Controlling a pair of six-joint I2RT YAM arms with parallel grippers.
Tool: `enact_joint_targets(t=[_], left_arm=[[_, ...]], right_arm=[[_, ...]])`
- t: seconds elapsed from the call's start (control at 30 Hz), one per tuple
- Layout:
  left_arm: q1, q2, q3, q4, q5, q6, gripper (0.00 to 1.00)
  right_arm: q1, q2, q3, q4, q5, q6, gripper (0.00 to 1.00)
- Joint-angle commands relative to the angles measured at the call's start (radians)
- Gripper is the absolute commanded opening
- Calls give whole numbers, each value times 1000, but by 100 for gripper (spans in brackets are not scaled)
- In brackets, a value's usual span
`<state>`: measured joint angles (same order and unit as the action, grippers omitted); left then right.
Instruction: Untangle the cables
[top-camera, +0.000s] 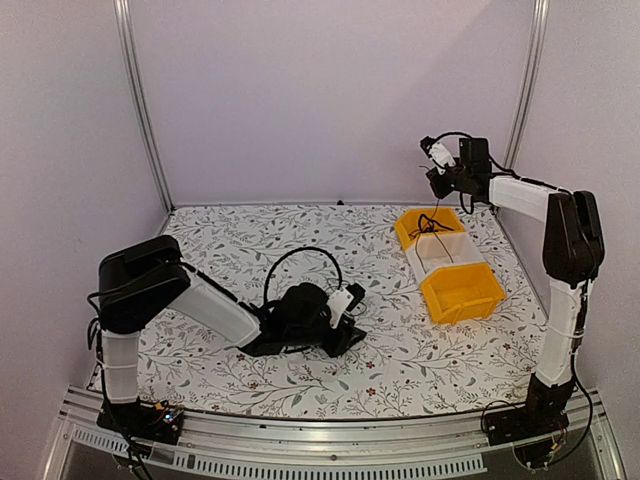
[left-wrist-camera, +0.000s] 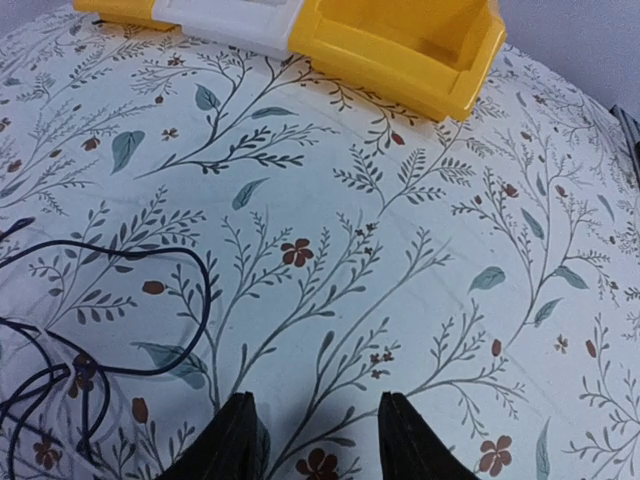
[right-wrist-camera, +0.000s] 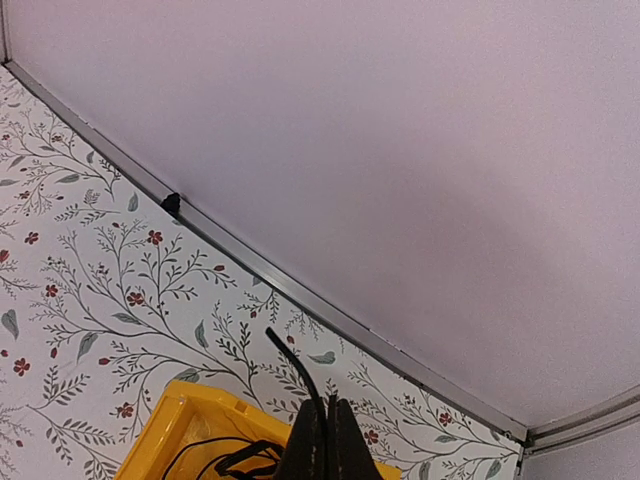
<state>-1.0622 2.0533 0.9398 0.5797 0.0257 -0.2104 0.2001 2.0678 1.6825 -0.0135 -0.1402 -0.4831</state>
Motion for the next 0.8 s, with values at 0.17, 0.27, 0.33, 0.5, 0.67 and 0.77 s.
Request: enact_joint_targets(t=[0.17,0.27,0.33,0.5,0.67,0.77], left_arm=[[-29,-36,13,-3,-8,19,41],[-33,-36,13,-7,-14,20,41],[-35,-36,13,-7,-18,20,41],[-38,-30,21,-12,-20,27,41],[-40,-18,40,-29,-21,32,41],[-41,-14,45,-34,-23,33,41]], right_arm=[[-3,13,55,-264,-18,88,0],[-8,59,98,-335,-19,101,0],[-13,97,136,-373,-16,106,2],[-25,202,281,-513,-24,127,3],[-28,267,328,-578,-42,139,0],[-28,271,325,-591,-44,140,0]])
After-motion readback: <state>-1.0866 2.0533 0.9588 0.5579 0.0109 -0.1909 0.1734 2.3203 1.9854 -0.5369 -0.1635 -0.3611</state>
